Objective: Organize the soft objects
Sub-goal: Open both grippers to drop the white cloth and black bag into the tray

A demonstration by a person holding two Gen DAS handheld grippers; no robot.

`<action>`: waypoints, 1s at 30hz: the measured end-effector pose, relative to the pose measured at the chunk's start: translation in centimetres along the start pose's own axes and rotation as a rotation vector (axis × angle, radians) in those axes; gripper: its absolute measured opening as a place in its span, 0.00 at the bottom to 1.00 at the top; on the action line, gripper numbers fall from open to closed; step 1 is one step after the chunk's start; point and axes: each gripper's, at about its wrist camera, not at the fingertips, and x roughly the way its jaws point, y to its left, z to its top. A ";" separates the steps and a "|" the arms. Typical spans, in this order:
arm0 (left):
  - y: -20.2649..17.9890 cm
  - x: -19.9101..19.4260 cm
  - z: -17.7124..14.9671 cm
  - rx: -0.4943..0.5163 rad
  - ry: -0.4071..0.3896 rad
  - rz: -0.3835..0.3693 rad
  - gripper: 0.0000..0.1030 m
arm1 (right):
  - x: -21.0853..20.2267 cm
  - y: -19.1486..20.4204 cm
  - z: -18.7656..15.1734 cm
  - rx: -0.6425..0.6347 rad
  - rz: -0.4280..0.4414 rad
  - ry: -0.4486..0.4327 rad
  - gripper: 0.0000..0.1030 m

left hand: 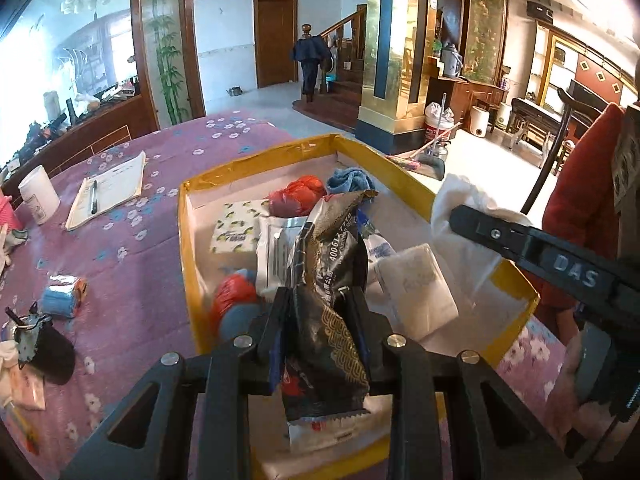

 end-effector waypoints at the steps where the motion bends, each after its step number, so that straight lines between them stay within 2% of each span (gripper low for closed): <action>1: 0.0 0.2 -0.1 0.000 -0.002 0.002 0.28 | 0.4 -0.1 0.3 -0.003 -0.006 0.007 0.18; 7: 1.4 1.3 0.1 -0.029 0.000 0.028 0.31 | 3.2 -0.1 1.8 -0.041 -0.094 0.067 0.18; 10: 2.1 1.4 0.0 -0.053 0.002 0.022 0.33 | 4.4 0.1 2.2 -0.057 -0.109 0.097 0.18; 13: 2.2 1.4 -0.2 -0.054 -0.004 0.014 0.43 | 5.1 0.3 2.1 -0.074 -0.122 0.110 0.19; 15: 2.2 1.3 -0.4 -0.054 -0.005 0.004 0.54 | 5.3 0.4 1.8 -0.072 -0.125 0.117 0.23; 17: 2.1 1.2 -0.3 -0.052 -0.014 -0.001 0.57 | 4.9 0.2 1.9 -0.054 -0.110 0.107 0.42; 20: 1.8 0.7 -0.3 -0.039 -0.032 0.008 0.59 | 3.9 0.5 2.0 -0.049 -0.101 0.068 0.60; 30: 1.2 -1.7 -0.1 -0.031 -0.076 -0.012 0.67 | 0.5 1.1 1.5 -0.023 -0.055 0.012 0.63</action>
